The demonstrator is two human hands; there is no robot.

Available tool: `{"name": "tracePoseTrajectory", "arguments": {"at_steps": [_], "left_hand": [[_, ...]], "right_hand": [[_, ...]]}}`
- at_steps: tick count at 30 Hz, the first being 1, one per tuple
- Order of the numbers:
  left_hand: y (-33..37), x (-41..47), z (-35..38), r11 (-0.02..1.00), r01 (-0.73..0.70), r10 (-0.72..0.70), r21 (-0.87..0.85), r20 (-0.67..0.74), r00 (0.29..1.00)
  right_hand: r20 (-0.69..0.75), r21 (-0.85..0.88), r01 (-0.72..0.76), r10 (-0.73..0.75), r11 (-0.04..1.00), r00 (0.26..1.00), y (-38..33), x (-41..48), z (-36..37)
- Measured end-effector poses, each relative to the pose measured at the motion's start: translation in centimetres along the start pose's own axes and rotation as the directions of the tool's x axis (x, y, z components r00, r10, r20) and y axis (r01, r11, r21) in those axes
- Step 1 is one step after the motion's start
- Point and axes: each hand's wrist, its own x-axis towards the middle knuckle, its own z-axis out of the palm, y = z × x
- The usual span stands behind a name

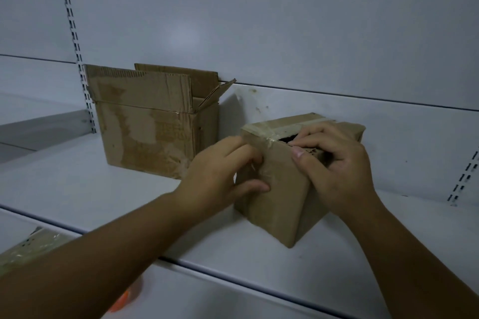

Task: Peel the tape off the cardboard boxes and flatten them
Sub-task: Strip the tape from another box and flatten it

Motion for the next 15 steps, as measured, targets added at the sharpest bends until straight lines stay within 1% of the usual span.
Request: {"name": "tracePoseTrajectory", "arguments": {"at_steps": [3,5,10,15], "left_hand": [[-0.3,0.8,-0.3,0.988,-0.144,0.145,0.053,0.001,0.989],[-0.3,1.2,-0.5,0.982,-0.186,0.186,0.037,-0.001,0.983],[-0.1,2.3,-2.1,0.983,-0.184,0.184,-0.006,0.101,0.978],[-0.5,5.4,-6.7,0.991,-0.113,0.121,-0.075,0.103,0.987]], "right_hand": [[-0.031,0.002,0.007,-0.007,1.0,0.999,0.1,0.0,0.2],[-0.033,0.011,0.021,-0.02,1.0,0.999,0.1,0.1,0.2],[-0.012,0.015,0.014,-0.013,1.0,1.0,0.3,0.1,-0.3],[0.004,0.044,-0.006,0.006,0.999,1.0,0.6,0.4,-0.5]]}}
